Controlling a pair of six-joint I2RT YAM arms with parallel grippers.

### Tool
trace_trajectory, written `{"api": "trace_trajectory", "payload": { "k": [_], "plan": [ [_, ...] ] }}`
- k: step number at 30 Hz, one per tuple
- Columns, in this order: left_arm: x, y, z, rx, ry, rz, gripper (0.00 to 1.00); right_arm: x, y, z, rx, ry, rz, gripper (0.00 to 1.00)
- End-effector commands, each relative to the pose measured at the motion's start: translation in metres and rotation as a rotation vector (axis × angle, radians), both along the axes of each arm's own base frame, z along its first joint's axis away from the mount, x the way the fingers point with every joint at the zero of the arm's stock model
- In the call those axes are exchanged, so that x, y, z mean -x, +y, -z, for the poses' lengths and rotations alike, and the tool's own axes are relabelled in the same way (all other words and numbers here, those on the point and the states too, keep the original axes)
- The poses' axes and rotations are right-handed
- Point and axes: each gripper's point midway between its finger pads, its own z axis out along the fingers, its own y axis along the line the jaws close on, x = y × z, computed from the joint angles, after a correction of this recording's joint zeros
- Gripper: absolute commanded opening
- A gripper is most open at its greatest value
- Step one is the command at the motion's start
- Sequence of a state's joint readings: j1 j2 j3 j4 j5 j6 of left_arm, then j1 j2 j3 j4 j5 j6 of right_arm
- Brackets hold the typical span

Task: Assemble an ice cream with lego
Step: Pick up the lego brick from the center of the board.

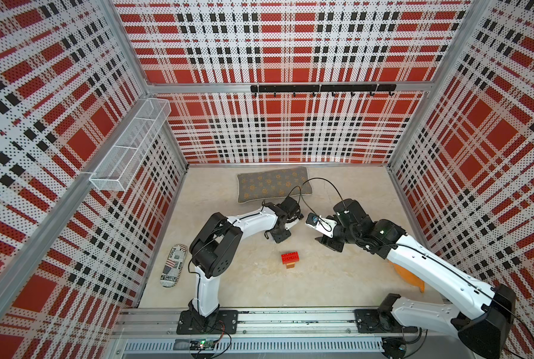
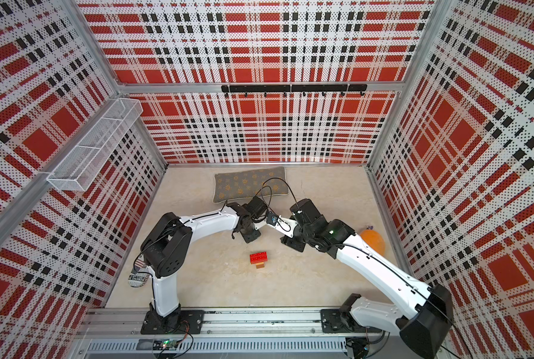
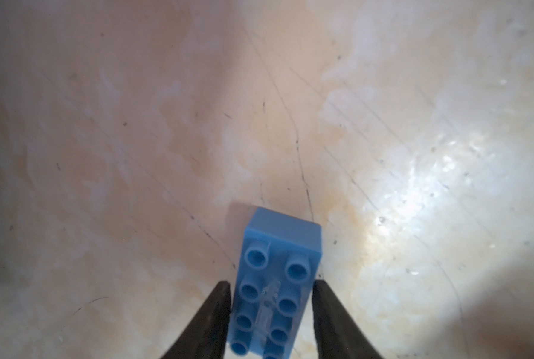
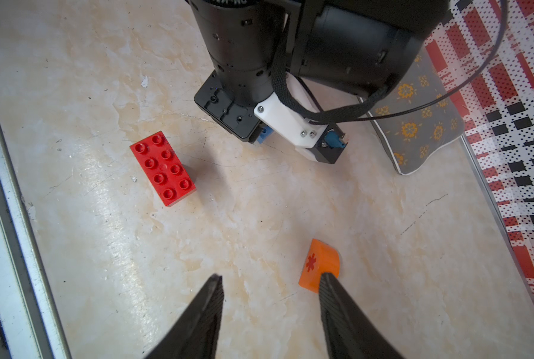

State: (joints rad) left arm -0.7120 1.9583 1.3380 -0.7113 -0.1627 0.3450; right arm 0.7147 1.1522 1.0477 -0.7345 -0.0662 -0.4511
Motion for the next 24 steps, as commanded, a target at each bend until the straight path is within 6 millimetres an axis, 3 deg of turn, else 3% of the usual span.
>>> {"api": "trace_trajectory", "payload": {
  "k": [1,5,10,12,24],
  "plan": [
    [-0.005,-0.001,-0.006,0.010,-0.007,-0.006,0.45,-0.001,-0.002,0.006,0.001,0.014,0.012,0.54],
    [-0.004,-0.002,-0.008,0.016,-0.007,-0.004,0.40,-0.001,-0.002,0.006,0.001,0.016,0.012,0.54],
    [-0.004,-0.003,-0.009,0.019,-0.006,-0.002,0.23,-0.001,-0.002,0.007,0.003,0.016,0.015,0.54],
    [-0.006,-0.002,-0.014,0.018,-0.019,-0.004,0.21,-0.001,-0.002,0.007,0.006,0.015,0.017,0.54],
    [-0.022,0.002,-0.089,0.119,-0.149,-0.011,0.13,-0.014,-0.017,-0.007,-0.001,-0.037,0.122,0.54]
  ]
}}
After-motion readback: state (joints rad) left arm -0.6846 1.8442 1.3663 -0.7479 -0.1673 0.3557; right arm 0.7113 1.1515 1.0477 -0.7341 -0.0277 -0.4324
